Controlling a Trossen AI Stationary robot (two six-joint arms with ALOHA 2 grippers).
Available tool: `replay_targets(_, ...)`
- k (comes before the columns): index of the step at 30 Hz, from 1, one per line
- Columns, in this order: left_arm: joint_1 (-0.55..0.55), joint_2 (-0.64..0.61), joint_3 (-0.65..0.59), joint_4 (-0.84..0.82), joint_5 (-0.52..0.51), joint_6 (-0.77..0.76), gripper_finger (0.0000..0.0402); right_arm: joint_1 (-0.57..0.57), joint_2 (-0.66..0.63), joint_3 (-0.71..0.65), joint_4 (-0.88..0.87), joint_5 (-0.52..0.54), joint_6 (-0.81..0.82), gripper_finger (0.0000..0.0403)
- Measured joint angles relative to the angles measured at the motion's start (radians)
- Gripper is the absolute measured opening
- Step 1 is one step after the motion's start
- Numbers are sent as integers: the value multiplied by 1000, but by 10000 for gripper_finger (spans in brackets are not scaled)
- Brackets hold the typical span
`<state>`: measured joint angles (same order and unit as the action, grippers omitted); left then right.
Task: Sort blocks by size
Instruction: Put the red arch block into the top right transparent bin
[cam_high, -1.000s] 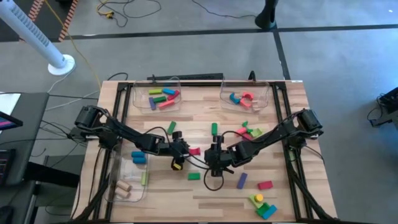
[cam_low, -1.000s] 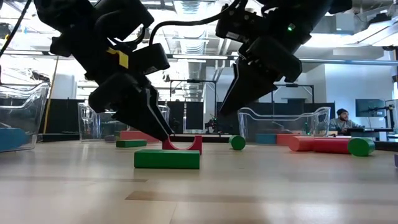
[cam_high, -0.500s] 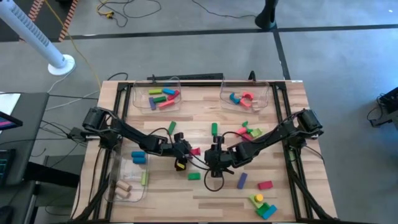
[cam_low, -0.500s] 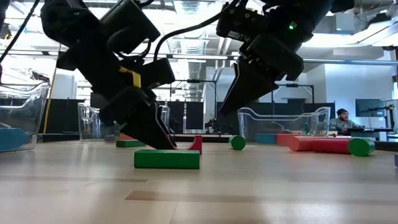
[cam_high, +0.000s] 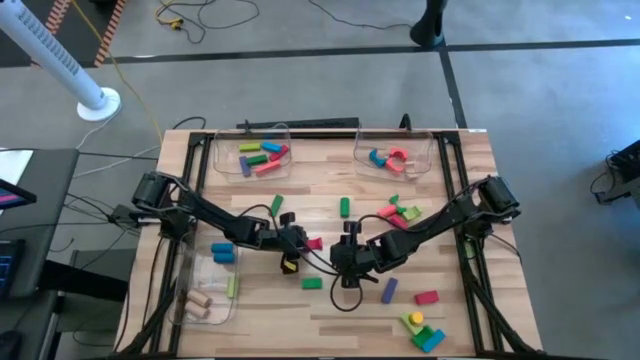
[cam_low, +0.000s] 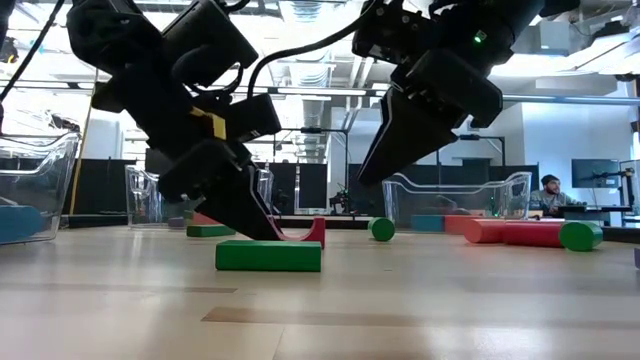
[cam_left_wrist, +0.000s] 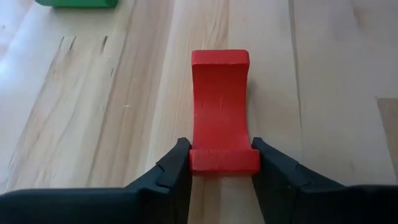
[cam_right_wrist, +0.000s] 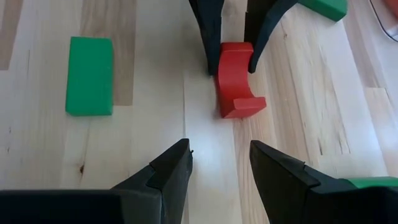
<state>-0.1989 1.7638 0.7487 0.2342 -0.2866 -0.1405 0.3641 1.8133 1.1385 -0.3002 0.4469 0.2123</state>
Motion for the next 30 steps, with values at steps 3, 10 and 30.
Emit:
replay_targets(3,0,-16,0,-13,35,23,126,3,0,0,-10,0,-15,198)
replay_targets(10,-1,-142,-2,-72,98,86,129,29,0,0,-10,41,-64,198)
replay_targets(30,148,-477,-1,-134,546,153,132,122,-2,2,308,480,-557,202)
